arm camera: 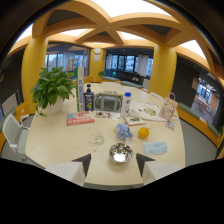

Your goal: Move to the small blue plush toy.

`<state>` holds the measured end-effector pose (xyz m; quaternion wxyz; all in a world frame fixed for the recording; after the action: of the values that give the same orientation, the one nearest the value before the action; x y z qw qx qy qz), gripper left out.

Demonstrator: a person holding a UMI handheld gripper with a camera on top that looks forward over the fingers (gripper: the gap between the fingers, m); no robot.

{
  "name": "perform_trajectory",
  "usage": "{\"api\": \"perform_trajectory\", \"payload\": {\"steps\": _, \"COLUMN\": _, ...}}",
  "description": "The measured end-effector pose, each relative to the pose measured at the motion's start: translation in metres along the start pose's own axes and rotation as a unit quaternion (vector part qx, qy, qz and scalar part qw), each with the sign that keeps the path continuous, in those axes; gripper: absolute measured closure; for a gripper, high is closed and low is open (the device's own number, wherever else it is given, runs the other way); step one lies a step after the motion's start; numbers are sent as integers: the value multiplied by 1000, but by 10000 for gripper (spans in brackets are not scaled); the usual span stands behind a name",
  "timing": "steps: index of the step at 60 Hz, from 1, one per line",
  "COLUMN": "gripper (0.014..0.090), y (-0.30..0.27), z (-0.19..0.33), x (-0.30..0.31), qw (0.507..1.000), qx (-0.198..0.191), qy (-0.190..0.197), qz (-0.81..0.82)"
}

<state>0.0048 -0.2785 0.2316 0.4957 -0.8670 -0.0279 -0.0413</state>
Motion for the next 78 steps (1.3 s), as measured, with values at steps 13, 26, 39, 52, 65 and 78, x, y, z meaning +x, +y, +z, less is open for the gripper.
{"api": "perform_trajectory", "payload": {"steps": 13, "gripper": 194, "y": 14, "z": -10, "x": 18, "qw": 1000, "qx": -10, "qy": -1, "qz": -2}}
{"api": "perform_trajectory", "payload": {"steps": 26, "gripper": 194, "y": 25, "z": 19, "x": 49, "qw": 1000, "qx": -25, "qy": 11, "qz": 2}}
{"api": "perform_trajectory", "payload": {"steps": 39, "gripper": 192, "y": 2, "z": 94, "x": 81, "qw": 999, "qx": -32, "qy": 8, "qz": 4}}
{"api": "perform_trajectory", "payload": {"steps": 52, "gripper": 195, "y": -15, "z": 213, "x": 93, "qw": 998, "qx": -55, "qy": -12, "qz": 6}}
{"api": "perform_trajectory", "payload": {"steps": 65, "gripper": 194, "y": -1, "z": 280, "x": 85, "qw": 994, "qx": -100, "qy": -44, "qz": 15}}
{"api": "perform_trajectory", "payload": {"steps": 78, "gripper": 195, "y": 2, "z": 297, "x": 85, "qw": 992, "qx": -113, "qy": -50, "qz": 20}}
